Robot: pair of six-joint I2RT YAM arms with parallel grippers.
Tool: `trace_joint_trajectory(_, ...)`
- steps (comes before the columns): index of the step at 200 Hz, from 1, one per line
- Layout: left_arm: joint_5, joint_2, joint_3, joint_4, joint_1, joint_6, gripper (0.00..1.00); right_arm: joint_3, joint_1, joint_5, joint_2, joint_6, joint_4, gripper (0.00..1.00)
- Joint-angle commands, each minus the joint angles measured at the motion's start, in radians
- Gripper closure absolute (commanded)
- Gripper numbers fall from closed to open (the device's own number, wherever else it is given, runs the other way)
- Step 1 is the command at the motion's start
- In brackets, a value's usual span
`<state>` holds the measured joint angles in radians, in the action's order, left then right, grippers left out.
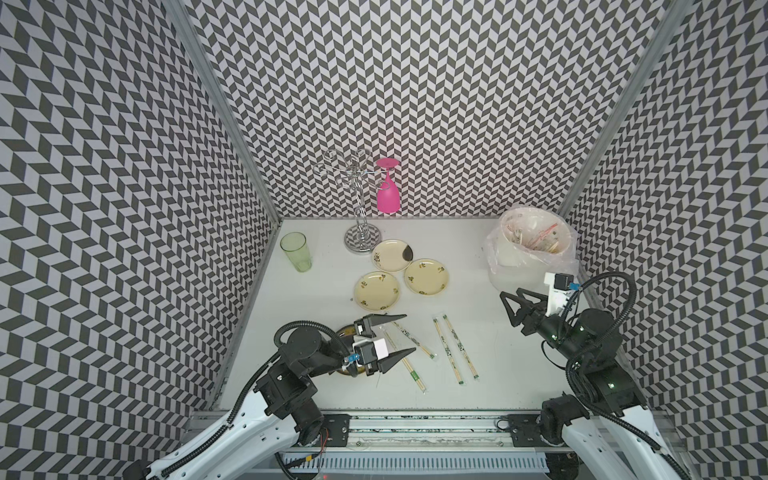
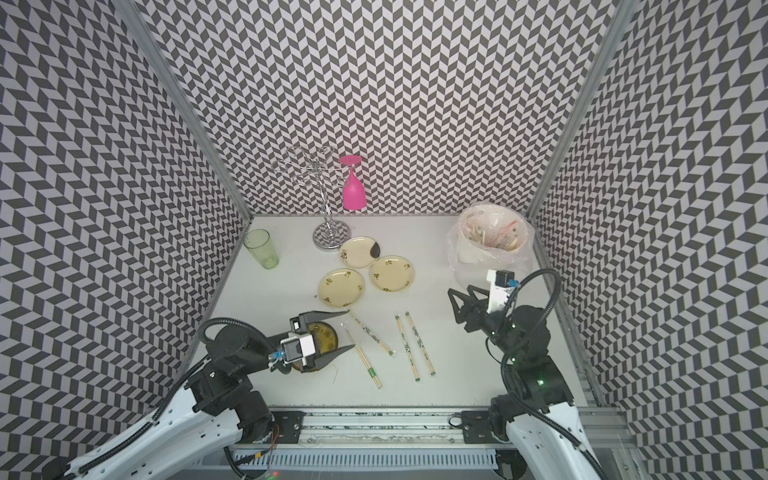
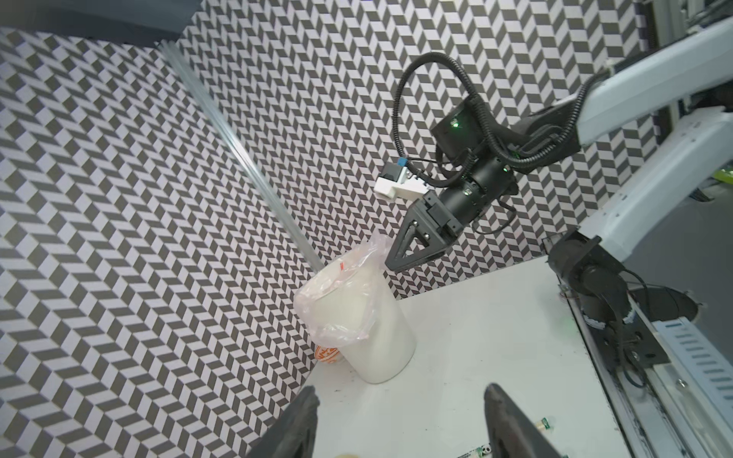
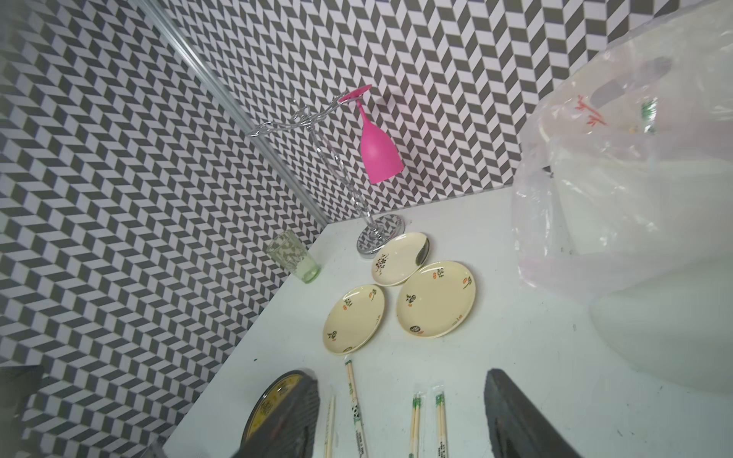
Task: Remove the packaging of disposable chopsticks
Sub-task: Pick up the disposable chopsticks from the center of the board.
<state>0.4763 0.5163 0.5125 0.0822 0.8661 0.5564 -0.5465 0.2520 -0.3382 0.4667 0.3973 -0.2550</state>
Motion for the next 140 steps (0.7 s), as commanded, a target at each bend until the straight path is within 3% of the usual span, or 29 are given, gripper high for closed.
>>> trace_joint_trajectory(1,0.034,-0.001,0.014,-0.203,0.035,0.287,0.32,-0.043,0.041,-0.041,0.033,-0.008,-0.033,0.34)
trace_joint_trajectory(30,-0.113,0.098,0.094,-0.364,0.09,0.383,0.34,-0.123,0.16,-0.006,0.18,-0.08,-0.059,0.37)
trace_joint_trajectory(62,-0.309,0.181,0.135,-0.453,0.131,0.418,0.4,-0.193,0.37,0.145,0.351,-0.135,-0.107,0.41)
trace_joint_trajectory(79,-0.369,0.15,0.104,-0.413,0.131,0.381,0.41,-0.21,0.45,0.217,0.414,-0.136,-0.12,0.46)
trace_joint_trajectory(99,-0.437,0.085,0.074,-0.344,0.13,0.254,0.39,-0.225,0.515,0.271,0.48,-0.136,-0.13,0.49)
trace_joint_trajectory(140,-0.458,-0.076,0.022,-0.36,0.131,0.165,0.38,-0.27,0.586,0.337,0.615,-0.147,-0.206,0.61)
